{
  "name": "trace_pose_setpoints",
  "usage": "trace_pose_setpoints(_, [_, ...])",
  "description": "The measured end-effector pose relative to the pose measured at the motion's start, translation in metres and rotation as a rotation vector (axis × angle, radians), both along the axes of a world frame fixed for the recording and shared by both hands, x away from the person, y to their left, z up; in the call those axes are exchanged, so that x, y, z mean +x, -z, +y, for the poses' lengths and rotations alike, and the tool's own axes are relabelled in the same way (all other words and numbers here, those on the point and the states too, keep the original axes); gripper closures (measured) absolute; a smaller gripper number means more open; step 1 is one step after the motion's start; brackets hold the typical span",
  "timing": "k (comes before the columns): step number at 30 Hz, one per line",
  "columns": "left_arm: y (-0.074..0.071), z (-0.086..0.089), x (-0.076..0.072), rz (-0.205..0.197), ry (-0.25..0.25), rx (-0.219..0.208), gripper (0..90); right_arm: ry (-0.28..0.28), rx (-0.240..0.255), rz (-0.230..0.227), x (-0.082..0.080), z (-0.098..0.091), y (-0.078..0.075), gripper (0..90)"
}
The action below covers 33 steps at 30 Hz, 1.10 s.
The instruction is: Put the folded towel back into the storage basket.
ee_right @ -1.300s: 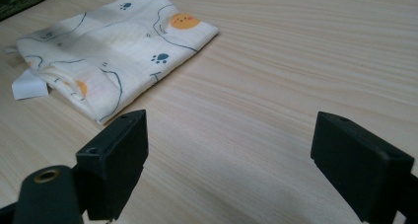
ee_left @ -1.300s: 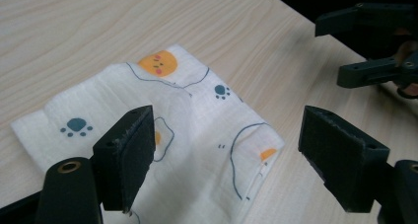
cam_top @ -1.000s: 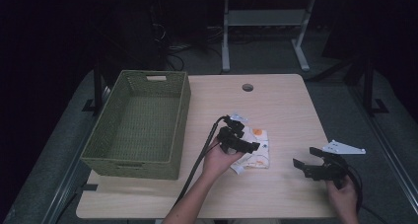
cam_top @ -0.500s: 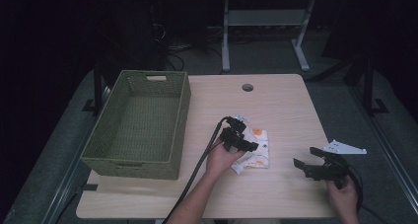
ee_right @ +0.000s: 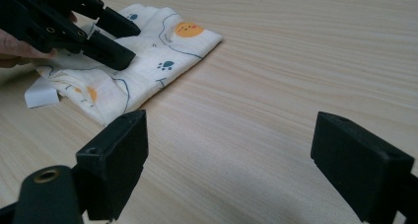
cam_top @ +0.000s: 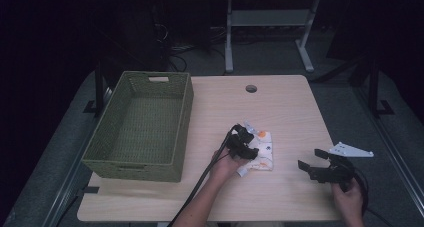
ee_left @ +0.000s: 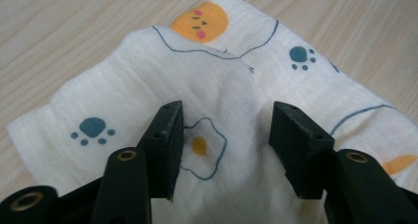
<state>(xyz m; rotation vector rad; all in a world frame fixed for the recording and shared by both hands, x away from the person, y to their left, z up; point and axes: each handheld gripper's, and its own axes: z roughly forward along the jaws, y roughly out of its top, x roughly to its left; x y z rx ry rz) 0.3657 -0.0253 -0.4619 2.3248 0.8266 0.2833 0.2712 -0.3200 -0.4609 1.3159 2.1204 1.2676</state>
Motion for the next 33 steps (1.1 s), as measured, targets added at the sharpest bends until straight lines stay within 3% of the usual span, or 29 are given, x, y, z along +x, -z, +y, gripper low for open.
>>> trace_pose_setpoints(12, [0.001, 0.011, -0.005, -0.013, -0.061, -0.033, 70.1, -0.012, -0.009, 0.008, 0.000, 0.003, 0.001, 14.0])
trace_pose_setpoints(18, [0.001, 0.021, -0.004, 0.035, -0.054, -0.064, 77.9, -0.015, -0.016, 0.014, 0.000, 0.003, 0.002, 14.0])
trace_pose_setpoints(25, [0.002, 0.034, 0.000, 0.141, -0.068, -0.157, 80.3, -0.024, -0.023, 0.019, -0.001, 0.004, 0.002, 14.0])
trace_pose_setpoints(33, [0.001, 0.039, 0.003, 0.186, -0.088, -0.194, 81.5, -0.039, -0.036, 0.020, -0.001, 0.006, 0.003, 14.0])
